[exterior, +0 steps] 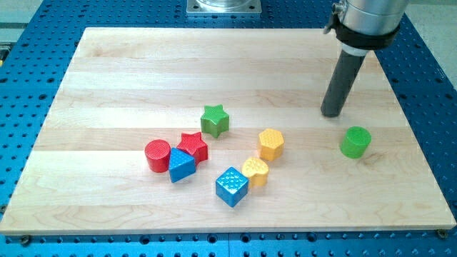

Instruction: Push the green circle parallel to the heart

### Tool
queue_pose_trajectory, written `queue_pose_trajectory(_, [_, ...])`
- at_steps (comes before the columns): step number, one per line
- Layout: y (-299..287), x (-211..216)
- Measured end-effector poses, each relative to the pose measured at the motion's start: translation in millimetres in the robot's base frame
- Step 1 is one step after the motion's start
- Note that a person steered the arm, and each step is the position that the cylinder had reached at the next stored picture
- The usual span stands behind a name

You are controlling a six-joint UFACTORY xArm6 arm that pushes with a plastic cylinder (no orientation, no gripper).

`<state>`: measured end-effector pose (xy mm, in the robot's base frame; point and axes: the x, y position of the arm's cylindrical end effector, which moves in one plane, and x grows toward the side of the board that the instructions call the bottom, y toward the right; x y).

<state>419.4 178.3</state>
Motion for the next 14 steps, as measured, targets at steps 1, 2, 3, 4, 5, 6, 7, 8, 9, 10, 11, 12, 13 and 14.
queue_pose_trajectory(1, [0,0])
queue_pose_trajectory(2, [2,3])
queue_pose_trajectory(3, [8,24])
queue_pose_trajectory(4, [37,60])
queue_pose_trajectory(5, [46,103])
queue_pose_trajectory(6, [52,93])
queue_pose_trajectory(7, [19,73])
queue_pose_trajectory(8, [15,94])
queue_pose_trajectory(9, [-3,87])
queue_pose_trajectory(10, [-12,114])
queue_pose_trajectory(11, [4,110])
queue_pose_trajectory(12, [-20,81])
queue_pose_trajectory(13, [-77,15])
queue_pose_trajectory(14, [-177,-41])
